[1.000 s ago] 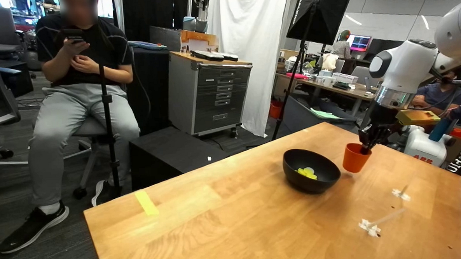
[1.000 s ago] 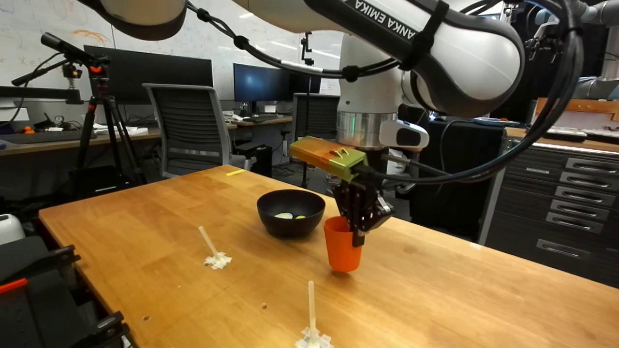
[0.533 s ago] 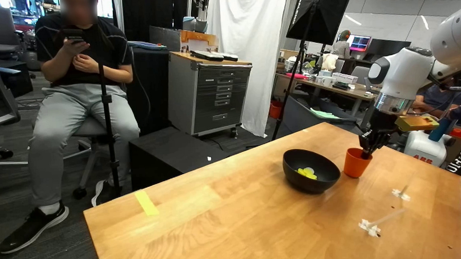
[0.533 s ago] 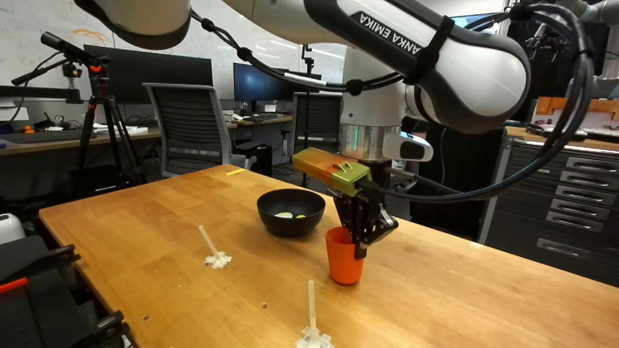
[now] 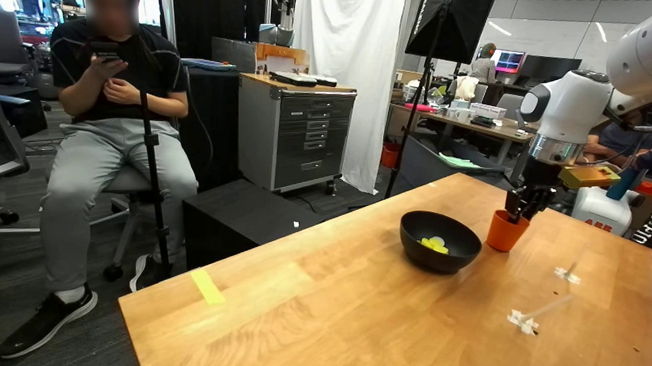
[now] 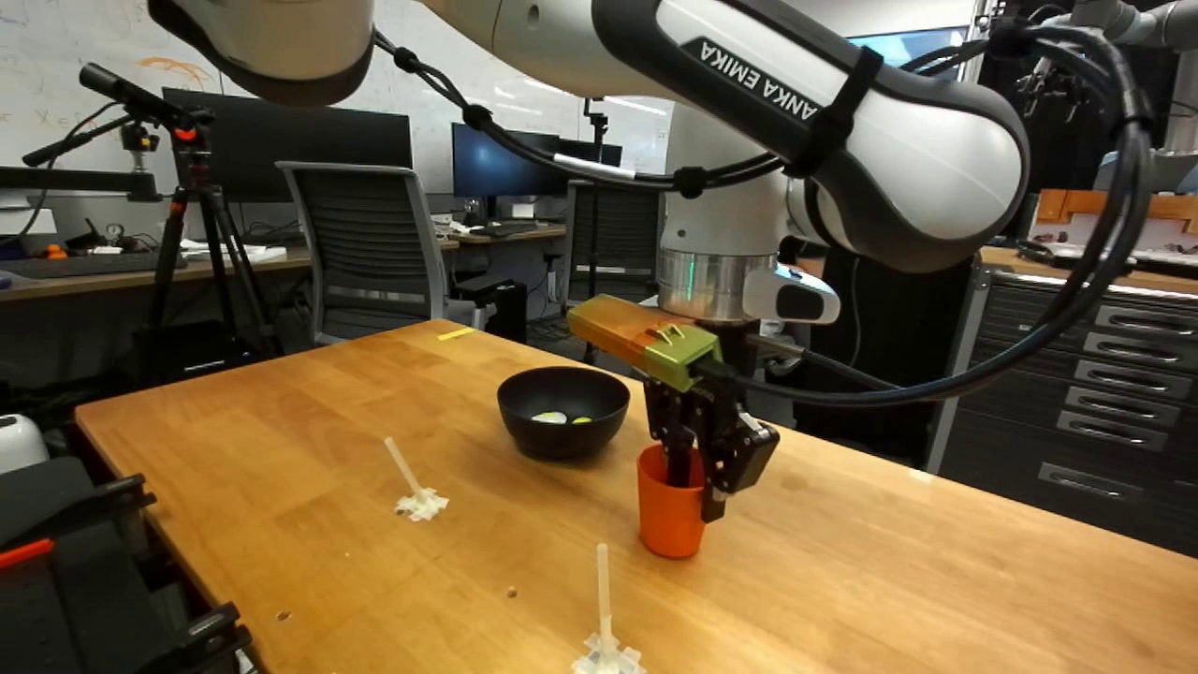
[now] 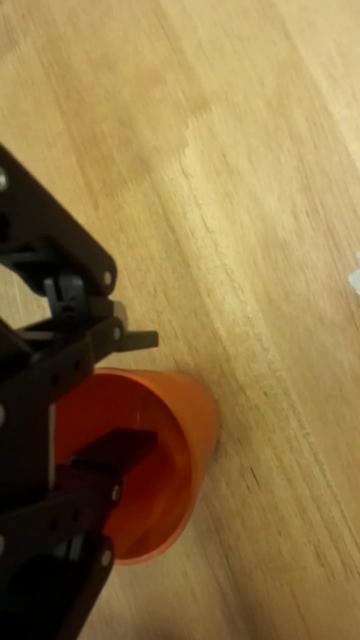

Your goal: Pour the content of the orange cup in the black bowl

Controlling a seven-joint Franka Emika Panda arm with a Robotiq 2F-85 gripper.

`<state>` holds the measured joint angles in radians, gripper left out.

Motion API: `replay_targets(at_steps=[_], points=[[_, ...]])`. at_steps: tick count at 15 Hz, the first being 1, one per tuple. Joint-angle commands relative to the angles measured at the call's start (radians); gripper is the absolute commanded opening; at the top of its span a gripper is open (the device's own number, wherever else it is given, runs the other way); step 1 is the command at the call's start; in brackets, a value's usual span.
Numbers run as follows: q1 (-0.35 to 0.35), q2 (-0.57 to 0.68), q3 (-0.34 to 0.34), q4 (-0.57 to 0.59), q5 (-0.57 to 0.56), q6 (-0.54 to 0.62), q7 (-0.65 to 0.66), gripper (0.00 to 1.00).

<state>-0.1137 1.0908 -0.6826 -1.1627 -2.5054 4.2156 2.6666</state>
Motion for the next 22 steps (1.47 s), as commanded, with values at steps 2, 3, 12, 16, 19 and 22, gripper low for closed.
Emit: replay_targets(at_steps=[2, 3, 12, 16, 19, 22], points=[[-0.011, -0.006, 0.003, 0.016, 0.001, 0.028, -0.013, 0.85], [-0.009, -0.017, 0.004, 0.005, 0.000, 0.026, -0.022, 0.92], [0.032, -0.156, -0.004, -0.136, -0.010, 0.009, -0.190, 1.00], [0.132, -0.194, -0.079, -0.262, -0.005, 0.008, -0.324, 1.00], [0.233, -0.187, -0.155, -0.337, -0.005, 0.008, -0.400, 1.00], [0.339, -0.163, -0.225, -0.386, -0.005, 0.014, -0.442, 1.00]])
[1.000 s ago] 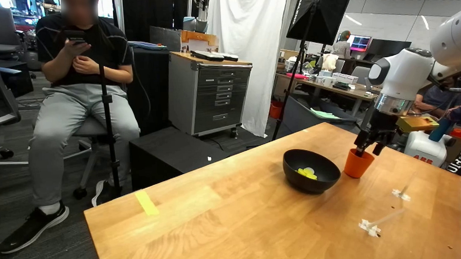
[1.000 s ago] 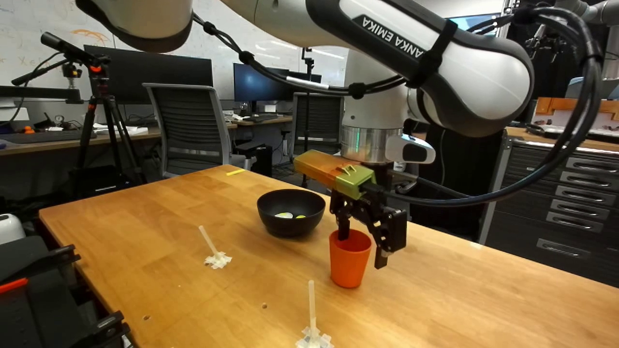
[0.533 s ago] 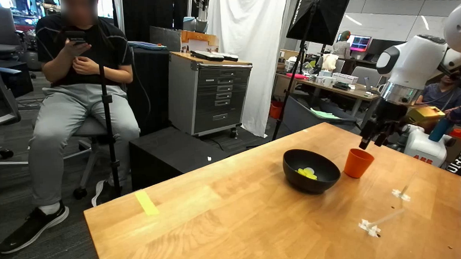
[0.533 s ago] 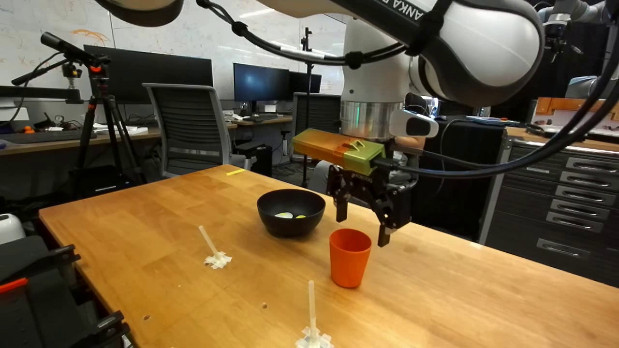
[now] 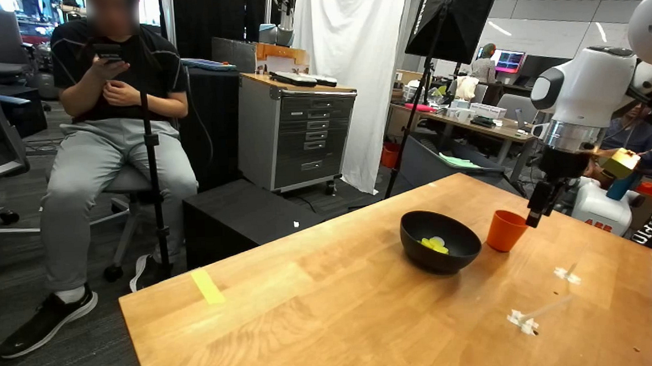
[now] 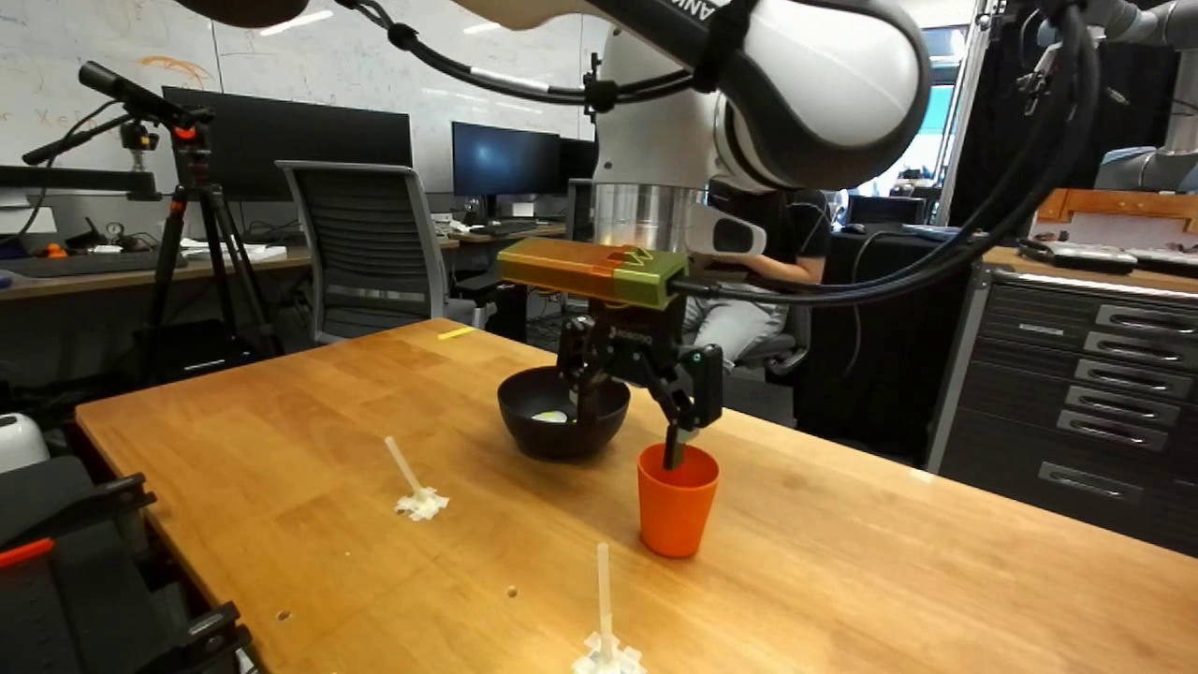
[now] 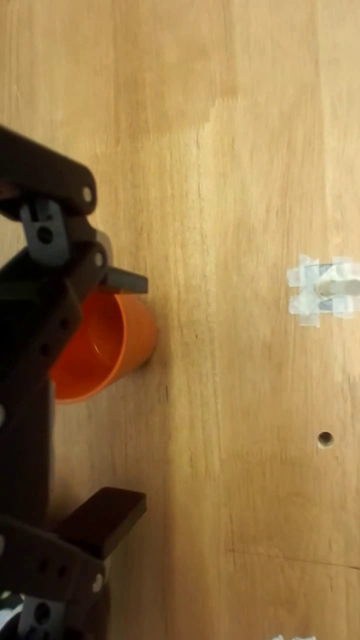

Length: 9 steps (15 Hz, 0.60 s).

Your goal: Pour the content of the orange cup in the black bowl

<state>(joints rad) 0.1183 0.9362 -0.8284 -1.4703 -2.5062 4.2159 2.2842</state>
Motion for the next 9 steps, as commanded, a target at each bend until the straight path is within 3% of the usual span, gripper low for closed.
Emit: replay_targets(at_steps=[1, 9], points=[[0.139, -0.003, -0.100, -0.094, -0.005, 0.014, -0.069, 1.00], [0.377, 0.032, -0.295, -0.189, -0.003, 0.016, -0.170, 1.00]])
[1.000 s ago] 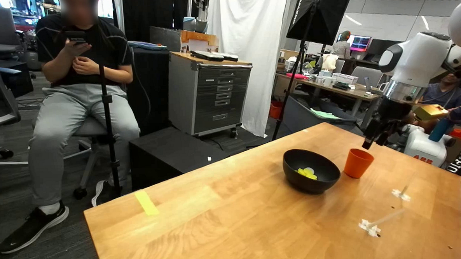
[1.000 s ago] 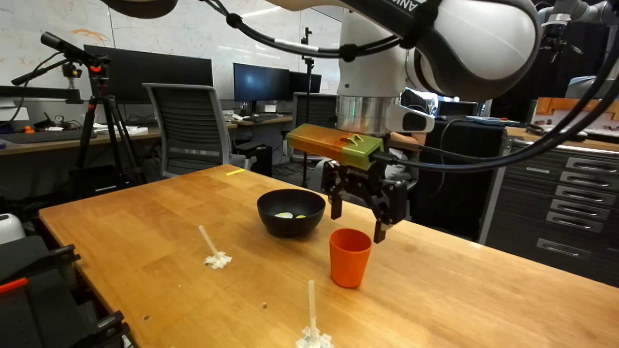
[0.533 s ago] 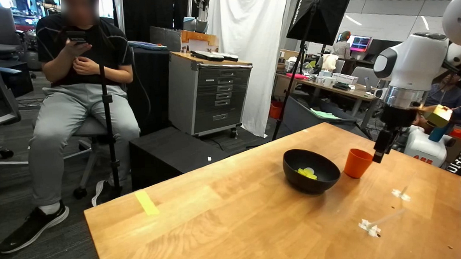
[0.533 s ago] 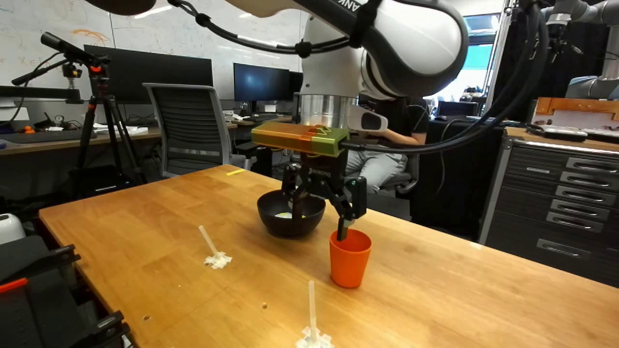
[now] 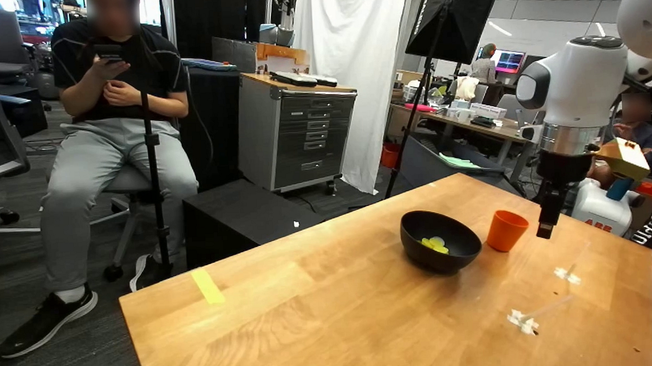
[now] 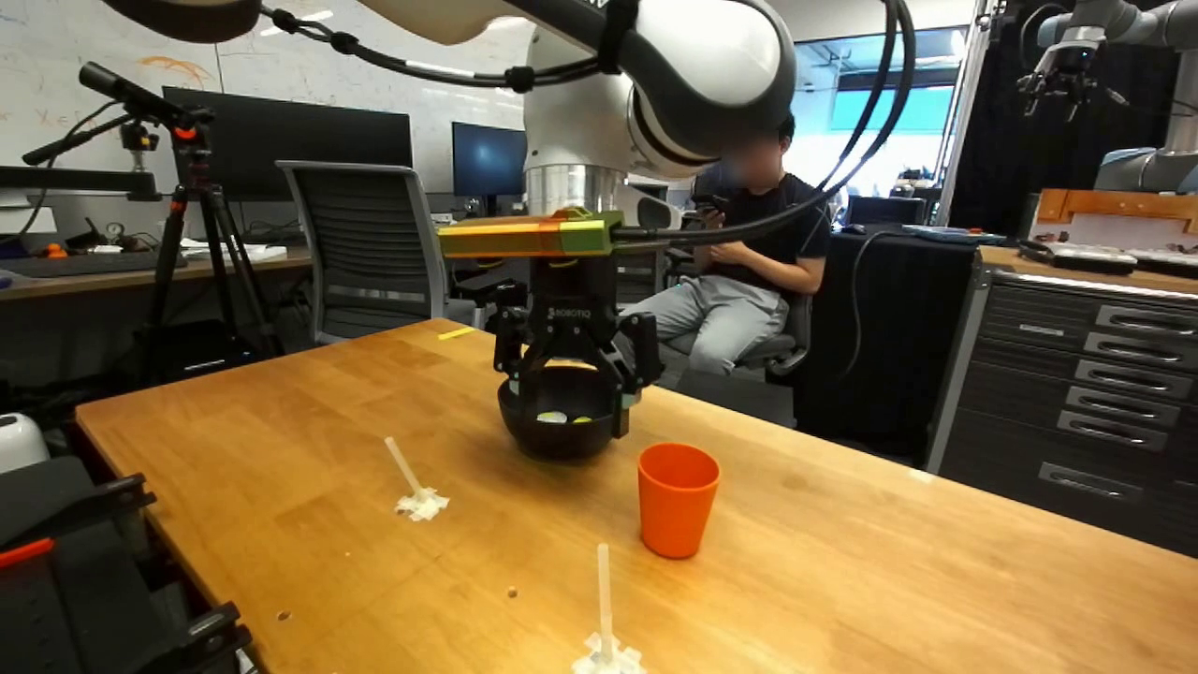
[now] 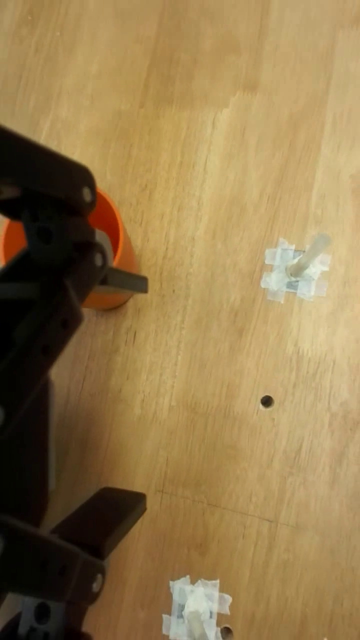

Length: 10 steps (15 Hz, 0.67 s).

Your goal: Pour the content of the orange cup in the black bowl

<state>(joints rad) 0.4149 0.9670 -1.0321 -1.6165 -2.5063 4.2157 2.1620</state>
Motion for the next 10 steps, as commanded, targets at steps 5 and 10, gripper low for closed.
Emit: replay_targets(at_steps=[5, 10], points=[[0.061, -0.001, -0.058, -0.020, -0.003, -0.001, -0.017, 1.00], [0.061, -0.001, -0.059, -0.028, -0.003, -0.001, -0.021, 1.00]])
